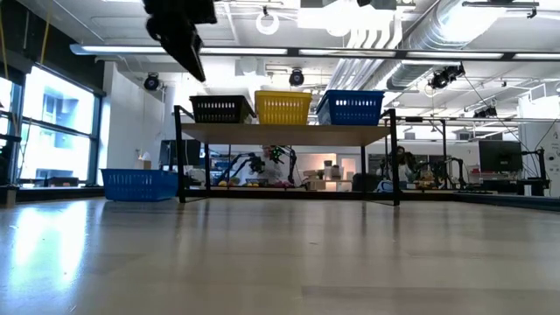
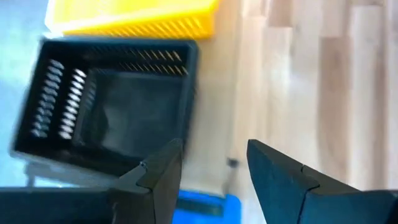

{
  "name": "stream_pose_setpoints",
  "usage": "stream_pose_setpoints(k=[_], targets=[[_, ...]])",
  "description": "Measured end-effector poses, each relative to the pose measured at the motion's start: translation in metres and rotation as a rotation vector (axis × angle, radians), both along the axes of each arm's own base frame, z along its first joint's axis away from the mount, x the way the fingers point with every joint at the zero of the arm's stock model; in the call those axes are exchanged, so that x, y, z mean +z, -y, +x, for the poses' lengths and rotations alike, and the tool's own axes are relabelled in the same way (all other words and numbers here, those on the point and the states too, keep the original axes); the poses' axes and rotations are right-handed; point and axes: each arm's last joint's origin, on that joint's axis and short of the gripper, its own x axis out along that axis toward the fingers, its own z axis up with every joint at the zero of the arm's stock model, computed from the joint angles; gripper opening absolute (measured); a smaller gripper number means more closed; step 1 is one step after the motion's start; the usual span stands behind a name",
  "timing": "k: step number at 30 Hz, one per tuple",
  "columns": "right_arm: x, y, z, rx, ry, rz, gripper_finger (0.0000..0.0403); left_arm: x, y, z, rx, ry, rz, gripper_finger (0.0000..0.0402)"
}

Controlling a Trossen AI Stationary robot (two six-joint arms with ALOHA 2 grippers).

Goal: Stack baskets on shelf by color
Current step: Stack the blue bin on top of the blue bins on the shelf

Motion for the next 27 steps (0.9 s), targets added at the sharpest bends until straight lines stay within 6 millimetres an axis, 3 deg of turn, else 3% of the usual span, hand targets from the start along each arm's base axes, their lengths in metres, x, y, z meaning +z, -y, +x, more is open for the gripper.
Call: stream_pose_setpoints(k=[7, 10, 18, 27], targets=[[-0.005, -0.003, -0.002, 0.011, -0.05, -0.01, 0.013, 0.011, 0.029, -0.022, 0.003, 0.039, -0.14, 0.0172], [-0.007, -0.002, -0.003, -0.001, -0.069, 0.021, 0.013, 0.007, 0.044, -0.034, 0.024, 0.059, -0.162, 0.0172], [-0.011, -0.002, -0.004, -0.002, -0.107, 0.012, 0.013, -0.04, 0.081, -0.06, 0.088, -0.018, -0.124, 0.0172], [-0.017, -0.001, -0.007, -0.003, -0.183, -0.011, 0.013, -0.081, 0.097, -0.067, 0.141, -0.185, 0.115, 0.0172]])
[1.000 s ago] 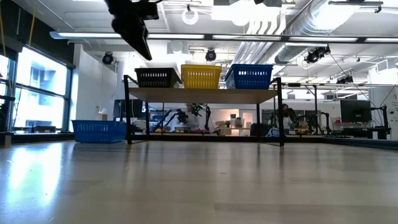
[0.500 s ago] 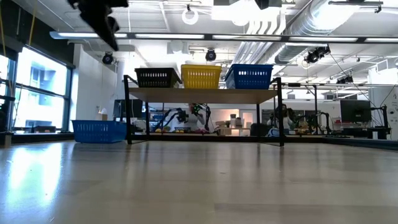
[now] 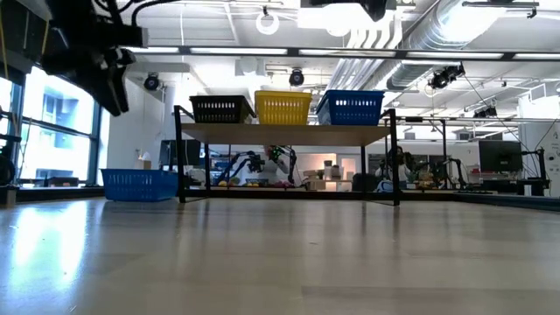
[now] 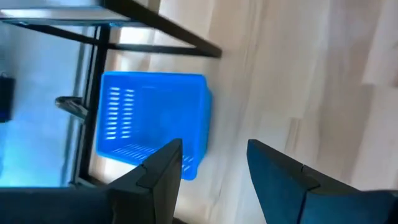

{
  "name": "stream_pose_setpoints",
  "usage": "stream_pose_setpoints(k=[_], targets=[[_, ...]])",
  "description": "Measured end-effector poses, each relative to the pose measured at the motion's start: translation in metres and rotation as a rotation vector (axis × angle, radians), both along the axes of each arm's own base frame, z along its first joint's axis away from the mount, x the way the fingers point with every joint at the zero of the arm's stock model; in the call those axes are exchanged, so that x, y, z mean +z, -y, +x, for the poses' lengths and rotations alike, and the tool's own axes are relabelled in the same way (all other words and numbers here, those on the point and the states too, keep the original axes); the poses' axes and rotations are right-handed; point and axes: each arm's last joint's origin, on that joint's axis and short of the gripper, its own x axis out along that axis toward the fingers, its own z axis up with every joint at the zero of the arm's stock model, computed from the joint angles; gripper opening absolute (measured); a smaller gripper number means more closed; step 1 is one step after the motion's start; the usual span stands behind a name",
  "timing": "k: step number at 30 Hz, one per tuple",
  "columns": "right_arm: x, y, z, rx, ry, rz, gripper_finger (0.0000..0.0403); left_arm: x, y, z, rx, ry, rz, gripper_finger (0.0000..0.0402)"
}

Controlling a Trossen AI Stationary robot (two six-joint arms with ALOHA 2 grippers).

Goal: Stack baskets on shelf by color
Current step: Stack the blue bin on top of the blue bins on the shelf

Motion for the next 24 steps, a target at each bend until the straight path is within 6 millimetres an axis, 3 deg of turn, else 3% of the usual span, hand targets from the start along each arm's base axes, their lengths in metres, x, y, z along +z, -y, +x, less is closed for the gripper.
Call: stream_pose_setpoints(k=[4, 9, 17, 24], targets=[[-0.003, 0.001, -0.001, -0.008, -0.03, -0.021, 0.013, -0.016, 0.003, -0.002, -0.018, -0.061, 0.026, 0.0172], [-0.003, 0.002, -0.001, 0.027, -0.048, -0.105, 0.013, -0.02, 0.001, 0.003, -0.018, -0.08, 0.049, 0.0172], [-0.004, 0.003, -0.002, 0.029, -0.067, -0.198, 0.013, -0.032, -0.012, 0.016, -0.043, -0.216, 0.09, 0.0172], [-0.005, 0.003, -0.003, 0.017, -0.083, -0.177, 0.013, -0.045, -0.027, 0.02, -0.072, -0.372, 0.062, 0.0172]])
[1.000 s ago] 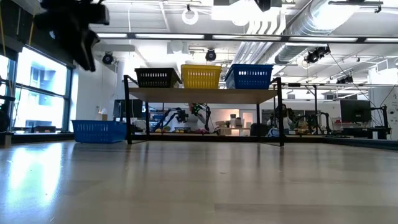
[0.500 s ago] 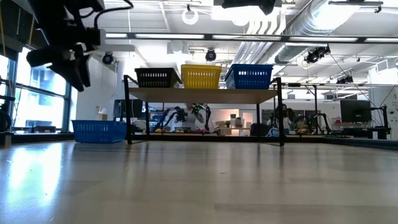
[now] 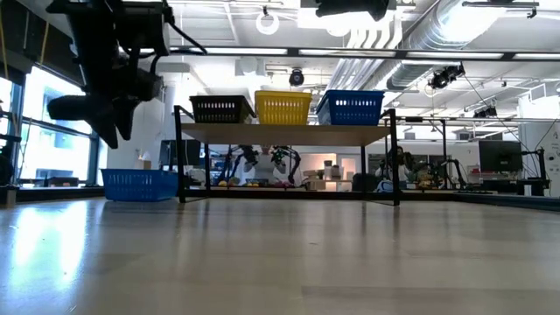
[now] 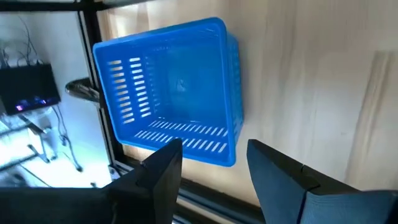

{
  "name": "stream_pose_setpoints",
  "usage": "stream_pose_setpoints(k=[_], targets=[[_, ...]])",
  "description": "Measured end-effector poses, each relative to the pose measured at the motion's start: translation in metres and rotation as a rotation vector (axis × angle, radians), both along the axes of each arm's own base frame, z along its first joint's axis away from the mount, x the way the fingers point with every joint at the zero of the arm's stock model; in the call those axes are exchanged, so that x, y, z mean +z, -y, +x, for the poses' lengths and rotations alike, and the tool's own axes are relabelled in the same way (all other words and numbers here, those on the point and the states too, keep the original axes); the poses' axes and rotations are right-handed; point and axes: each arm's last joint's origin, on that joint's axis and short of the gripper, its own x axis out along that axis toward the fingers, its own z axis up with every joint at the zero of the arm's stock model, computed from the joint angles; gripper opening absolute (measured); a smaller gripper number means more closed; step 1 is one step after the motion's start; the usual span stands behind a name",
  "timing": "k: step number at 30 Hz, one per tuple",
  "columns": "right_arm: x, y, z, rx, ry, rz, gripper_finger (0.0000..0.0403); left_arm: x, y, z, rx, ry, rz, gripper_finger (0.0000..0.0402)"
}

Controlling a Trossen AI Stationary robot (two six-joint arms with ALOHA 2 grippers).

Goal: Stack baskets on shelf by color
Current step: Stack the blue bin on top of the blue bins on the shelf

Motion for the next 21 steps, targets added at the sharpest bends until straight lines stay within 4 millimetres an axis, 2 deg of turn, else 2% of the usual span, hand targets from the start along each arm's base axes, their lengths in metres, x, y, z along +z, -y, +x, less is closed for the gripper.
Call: stream_pose_setpoints(k=[9, 21], targets=[[-0.002, 0.0, -0.001, -0.011, -0.015, 0.021, 0.013, -0.008, -0.004, 0.008, -0.126, -0.098, -0.036, 0.0172], [-0.002, 0.0, -0.001, -0.002, -0.019, 0.008, 0.013, -0.038, -0.011, 0.022, -0.115, -0.295, -0.009, 0.0172]])
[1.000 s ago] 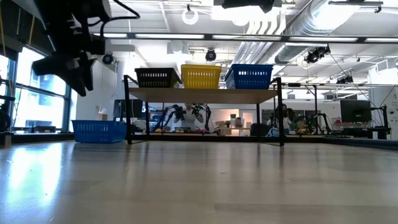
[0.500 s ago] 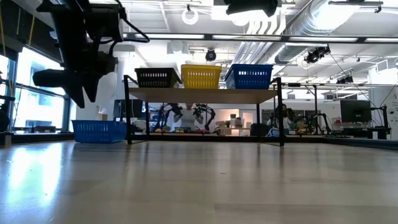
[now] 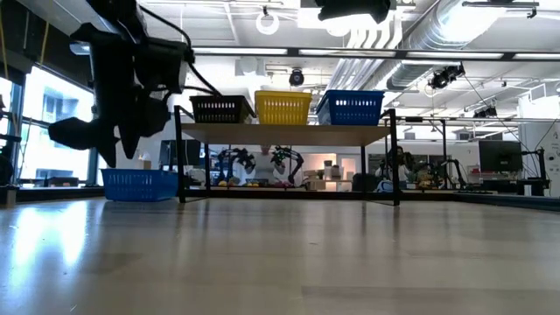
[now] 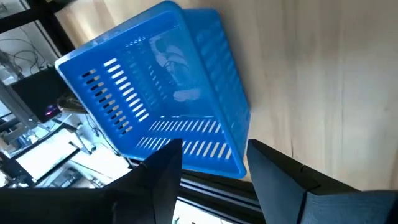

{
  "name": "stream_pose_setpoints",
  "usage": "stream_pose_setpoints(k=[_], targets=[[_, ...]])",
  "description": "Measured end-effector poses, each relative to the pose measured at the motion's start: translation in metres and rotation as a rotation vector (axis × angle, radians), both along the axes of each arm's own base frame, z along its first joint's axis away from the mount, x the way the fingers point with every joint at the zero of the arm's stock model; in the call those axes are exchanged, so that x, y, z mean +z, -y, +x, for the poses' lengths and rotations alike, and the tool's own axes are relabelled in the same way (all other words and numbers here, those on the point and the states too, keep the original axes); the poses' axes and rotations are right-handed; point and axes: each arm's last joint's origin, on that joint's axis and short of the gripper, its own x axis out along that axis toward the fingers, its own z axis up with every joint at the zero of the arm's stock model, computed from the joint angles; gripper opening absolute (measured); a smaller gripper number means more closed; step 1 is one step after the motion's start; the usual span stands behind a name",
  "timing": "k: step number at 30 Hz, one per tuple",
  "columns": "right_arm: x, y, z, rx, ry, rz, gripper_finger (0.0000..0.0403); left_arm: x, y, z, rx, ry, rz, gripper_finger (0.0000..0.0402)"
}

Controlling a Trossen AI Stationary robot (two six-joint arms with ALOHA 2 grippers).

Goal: Stack baskets on shelf by color
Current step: Stack the blue bin on top of the blue bins on the shelf

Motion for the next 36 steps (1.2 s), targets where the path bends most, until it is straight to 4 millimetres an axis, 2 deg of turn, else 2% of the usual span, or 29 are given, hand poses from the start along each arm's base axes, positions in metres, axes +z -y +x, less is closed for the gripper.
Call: stream_pose_setpoints(k=[25, 30, 36], targets=[[0.0, 0.0, 0.0, -0.003, 0.002, 0.006, 0.013, -0.036, -0.006, 0.017, 0.037, -0.069, -0.01, 0.0169], [0.0, 0.0, 0.0, -0.003, 0.002, 0.006, 0.013, -0.04, -0.007, 0.017, 0.046, -0.086, -0.016, 0.0133], [0.0, 0.0, 0.0, -0.003, 0.002, 0.006, 0.013, -0.039, -0.007, 0.017, 0.059, -0.082, -0.013, 0.0055]])
